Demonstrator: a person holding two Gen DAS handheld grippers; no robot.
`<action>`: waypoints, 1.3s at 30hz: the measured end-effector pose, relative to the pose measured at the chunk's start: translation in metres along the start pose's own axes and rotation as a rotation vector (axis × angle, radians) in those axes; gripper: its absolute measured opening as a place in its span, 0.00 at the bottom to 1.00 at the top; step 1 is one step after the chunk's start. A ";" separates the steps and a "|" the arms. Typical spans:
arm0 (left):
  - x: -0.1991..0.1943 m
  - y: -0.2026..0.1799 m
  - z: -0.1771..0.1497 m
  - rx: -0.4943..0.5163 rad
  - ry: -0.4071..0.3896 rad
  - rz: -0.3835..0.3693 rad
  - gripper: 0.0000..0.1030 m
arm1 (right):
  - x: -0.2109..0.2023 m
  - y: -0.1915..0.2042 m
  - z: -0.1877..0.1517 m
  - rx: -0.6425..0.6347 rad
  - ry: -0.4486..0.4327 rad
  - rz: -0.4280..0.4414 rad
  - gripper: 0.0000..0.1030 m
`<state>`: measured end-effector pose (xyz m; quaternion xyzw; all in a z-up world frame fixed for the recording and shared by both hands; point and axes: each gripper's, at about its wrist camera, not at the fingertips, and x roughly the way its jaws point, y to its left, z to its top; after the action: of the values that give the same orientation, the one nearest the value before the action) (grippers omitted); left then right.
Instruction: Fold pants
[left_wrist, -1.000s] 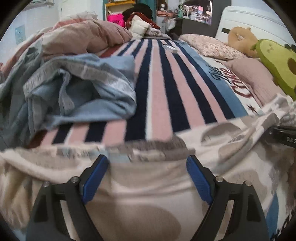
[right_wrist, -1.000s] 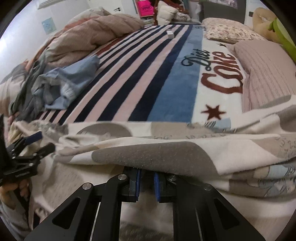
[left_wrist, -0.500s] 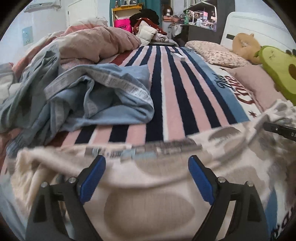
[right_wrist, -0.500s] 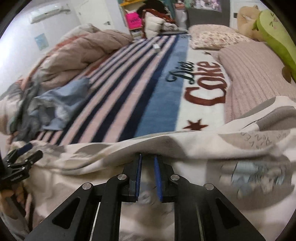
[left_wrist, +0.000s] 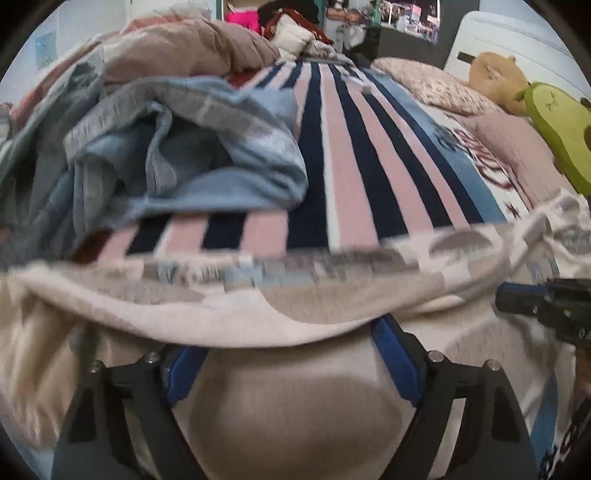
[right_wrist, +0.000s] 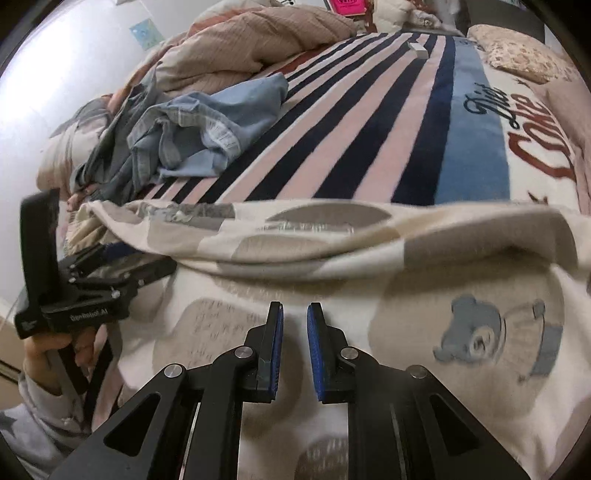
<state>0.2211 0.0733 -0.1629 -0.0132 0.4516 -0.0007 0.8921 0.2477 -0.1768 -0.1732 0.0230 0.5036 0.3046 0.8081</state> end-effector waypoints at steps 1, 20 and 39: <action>0.003 0.001 0.006 -0.002 -0.003 0.012 0.81 | 0.000 -0.001 0.004 0.004 -0.011 -0.009 0.10; -0.097 0.086 0.000 -0.211 -0.209 0.204 0.95 | -0.082 -0.018 -0.017 0.067 -0.227 -0.130 0.30; -0.075 0.120 -0.008 -0.168 -0.069 0.141 0.18 | -0.098 0.005 -0.038 0.064 -0.250 -0.042 0.32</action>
<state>0.1692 0.1943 -0.1102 -0.0560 0.4190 0.1004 0.9007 0.1840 -0.2337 -0.1116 0.0761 0.4085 0.2664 0.8697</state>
